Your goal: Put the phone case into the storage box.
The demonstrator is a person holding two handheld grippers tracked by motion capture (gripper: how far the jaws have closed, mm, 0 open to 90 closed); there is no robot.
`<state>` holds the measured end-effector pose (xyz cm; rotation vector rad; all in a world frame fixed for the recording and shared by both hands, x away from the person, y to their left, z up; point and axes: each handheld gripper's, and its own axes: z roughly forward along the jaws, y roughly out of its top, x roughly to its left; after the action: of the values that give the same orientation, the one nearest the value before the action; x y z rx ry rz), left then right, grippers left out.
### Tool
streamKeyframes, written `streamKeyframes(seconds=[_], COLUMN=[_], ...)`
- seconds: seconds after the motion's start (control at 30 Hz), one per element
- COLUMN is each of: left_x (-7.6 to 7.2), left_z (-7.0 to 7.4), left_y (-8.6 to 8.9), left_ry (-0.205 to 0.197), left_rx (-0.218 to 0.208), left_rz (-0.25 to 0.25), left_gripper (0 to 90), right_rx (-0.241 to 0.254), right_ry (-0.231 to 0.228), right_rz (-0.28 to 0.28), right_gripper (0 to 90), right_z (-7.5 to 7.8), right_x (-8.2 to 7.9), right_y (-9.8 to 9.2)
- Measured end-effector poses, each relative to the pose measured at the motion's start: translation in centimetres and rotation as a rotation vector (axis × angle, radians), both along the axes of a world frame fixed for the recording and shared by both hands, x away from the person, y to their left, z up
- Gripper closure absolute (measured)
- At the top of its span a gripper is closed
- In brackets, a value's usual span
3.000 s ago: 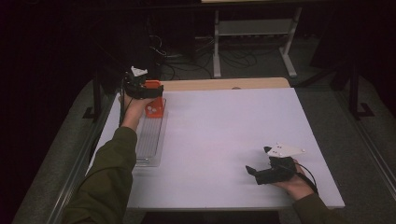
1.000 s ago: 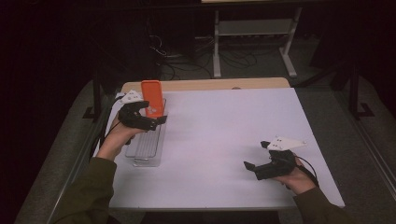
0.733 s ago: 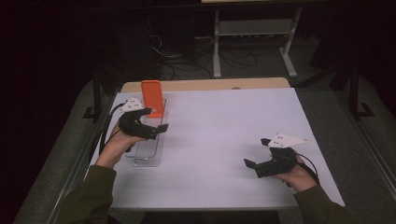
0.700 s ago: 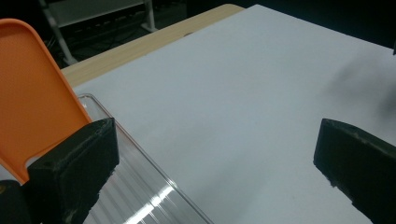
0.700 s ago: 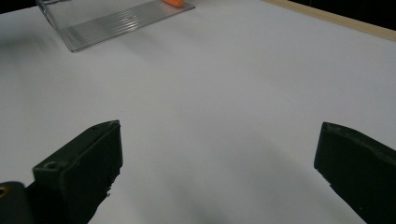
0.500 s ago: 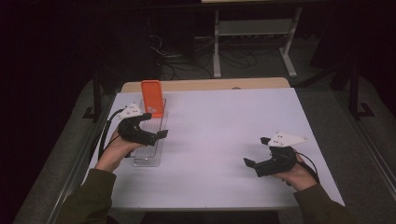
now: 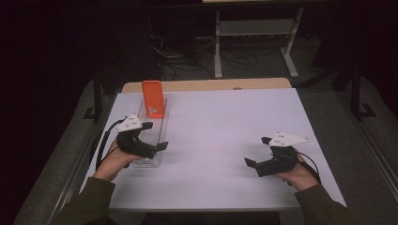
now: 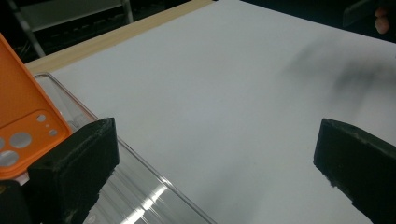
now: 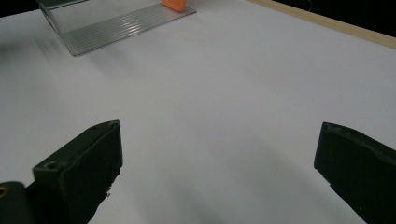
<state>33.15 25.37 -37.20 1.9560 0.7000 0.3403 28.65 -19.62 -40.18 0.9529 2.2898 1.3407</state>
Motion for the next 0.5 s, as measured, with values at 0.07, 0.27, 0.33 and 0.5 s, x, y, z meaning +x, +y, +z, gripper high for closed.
streamKeyframes(seconds=[0.07,0.27,0.33,0.5], left_x=[-0.4,-1.3,-1.6,-2.0], left_z=[-0.2,-0.8,-0.9,-1.2], left_y=[0.1,0.2,0.3,0.5], left_ry=[-0.003,0.000,-0.007,-0.008], left_rx=[0.004,0.010,0.006,0.019], left_rz=[-0.008,-0.026,-0.030,-0.037], left_gripper=[0.0,0.0,0.0,0.0], right_rx=[0.001,0.009,0.010,0.014], right_ry=[-0.004,0.004,-0.006,-0.011], right_rz=[0.003,0.005,0.009,0.015], right_gripper=[0.5,0.5,0.5,0.5], right_z=[0.2,0.4,0.5,0.8], right_x=[0.0,-0.1,0.0,-0.1], right_y=[0.1,0.3,0.3,0.4])
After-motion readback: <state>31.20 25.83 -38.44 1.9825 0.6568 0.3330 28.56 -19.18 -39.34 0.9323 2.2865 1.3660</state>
